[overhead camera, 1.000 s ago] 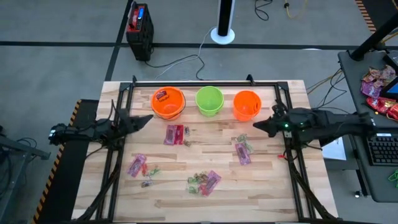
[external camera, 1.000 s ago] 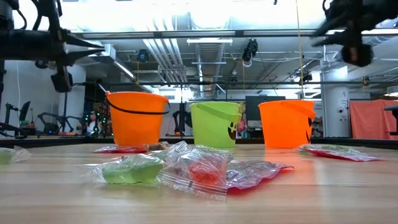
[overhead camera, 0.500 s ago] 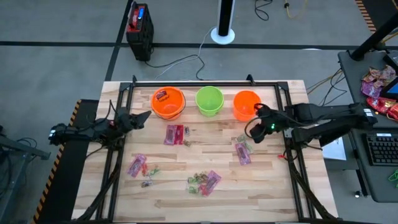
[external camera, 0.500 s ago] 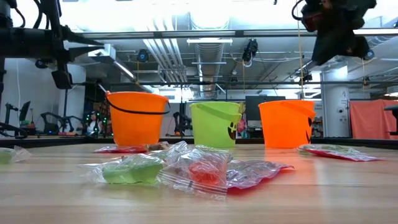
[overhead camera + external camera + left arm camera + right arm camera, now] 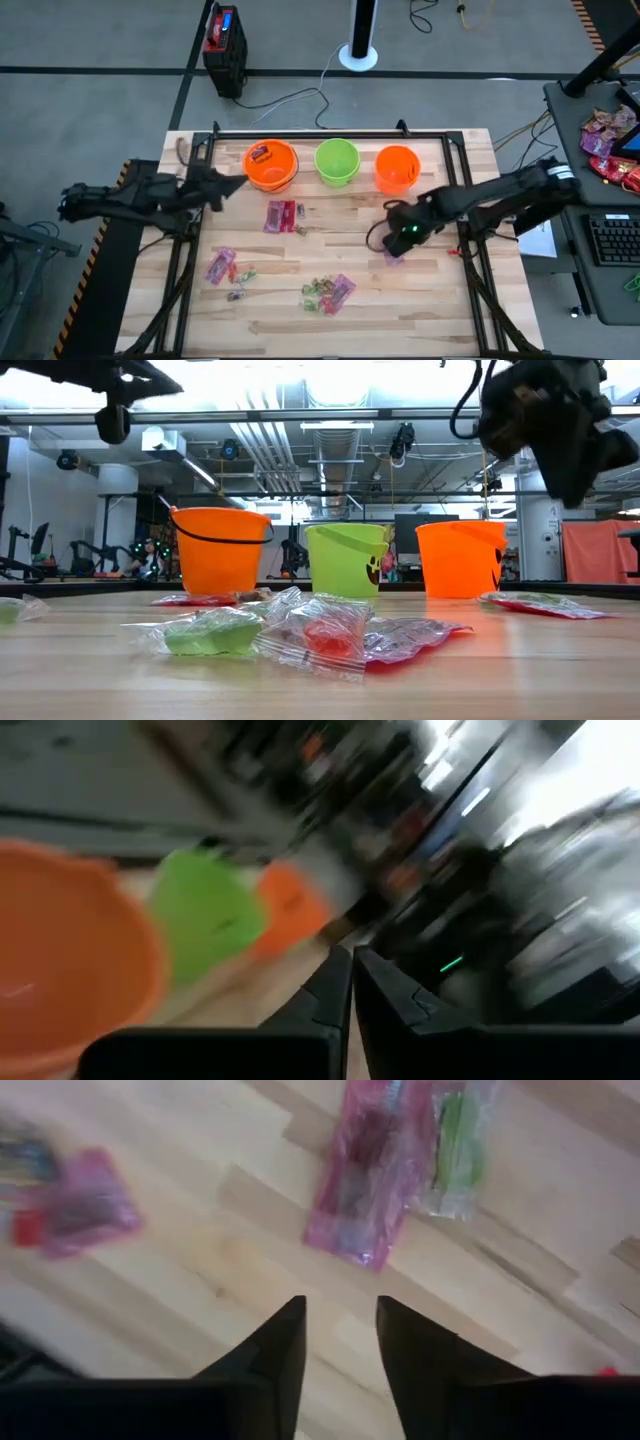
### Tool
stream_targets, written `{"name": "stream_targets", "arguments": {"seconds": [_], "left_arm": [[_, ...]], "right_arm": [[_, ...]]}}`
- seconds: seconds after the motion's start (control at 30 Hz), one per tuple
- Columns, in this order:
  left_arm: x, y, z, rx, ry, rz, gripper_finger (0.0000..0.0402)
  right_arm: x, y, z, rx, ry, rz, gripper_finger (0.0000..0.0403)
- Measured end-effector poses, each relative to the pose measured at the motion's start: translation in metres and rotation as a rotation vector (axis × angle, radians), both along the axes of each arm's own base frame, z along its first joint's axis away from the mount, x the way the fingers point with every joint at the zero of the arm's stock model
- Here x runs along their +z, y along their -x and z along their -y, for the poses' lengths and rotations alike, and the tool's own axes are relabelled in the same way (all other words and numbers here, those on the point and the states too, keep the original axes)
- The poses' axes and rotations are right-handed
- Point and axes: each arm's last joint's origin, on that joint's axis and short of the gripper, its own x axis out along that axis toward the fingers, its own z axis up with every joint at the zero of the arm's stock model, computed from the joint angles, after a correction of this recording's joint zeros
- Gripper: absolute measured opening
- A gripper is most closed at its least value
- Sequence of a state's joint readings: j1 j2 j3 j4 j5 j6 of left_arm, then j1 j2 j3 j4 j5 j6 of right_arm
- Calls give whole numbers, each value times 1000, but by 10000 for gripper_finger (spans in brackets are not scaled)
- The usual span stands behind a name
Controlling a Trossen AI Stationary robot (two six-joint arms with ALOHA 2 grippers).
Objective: Sort candy by brand, put in halloween buckets
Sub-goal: Put the red candy into the left orange bucket
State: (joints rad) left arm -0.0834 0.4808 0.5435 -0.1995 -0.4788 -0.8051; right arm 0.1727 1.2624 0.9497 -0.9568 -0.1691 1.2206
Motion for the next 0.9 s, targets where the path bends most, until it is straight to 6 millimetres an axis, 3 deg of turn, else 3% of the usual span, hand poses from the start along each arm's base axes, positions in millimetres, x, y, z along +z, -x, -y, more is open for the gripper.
{"name": "stream_targets", "arguments": {"seconds": [0.23, 0.53, 0.7, 0.9], "left_arm": [[10, -32, 3, -6, -47, -405, 0], [6, -57, 7, -94, -32, -541, 0], [3, -59, 10, -116, -24, -554, 0], [3, -58, 12, -129, -27, -555, 0]], "right_arm": [[-42, -29, -13, 28, 83, -65, 170], [-85, -48, -16, 82, 163, -128, 173], [-94, -53, -17, 89, 160, -131, 133], [-87, -53, -17, 97, 150, -102, 27]]}}
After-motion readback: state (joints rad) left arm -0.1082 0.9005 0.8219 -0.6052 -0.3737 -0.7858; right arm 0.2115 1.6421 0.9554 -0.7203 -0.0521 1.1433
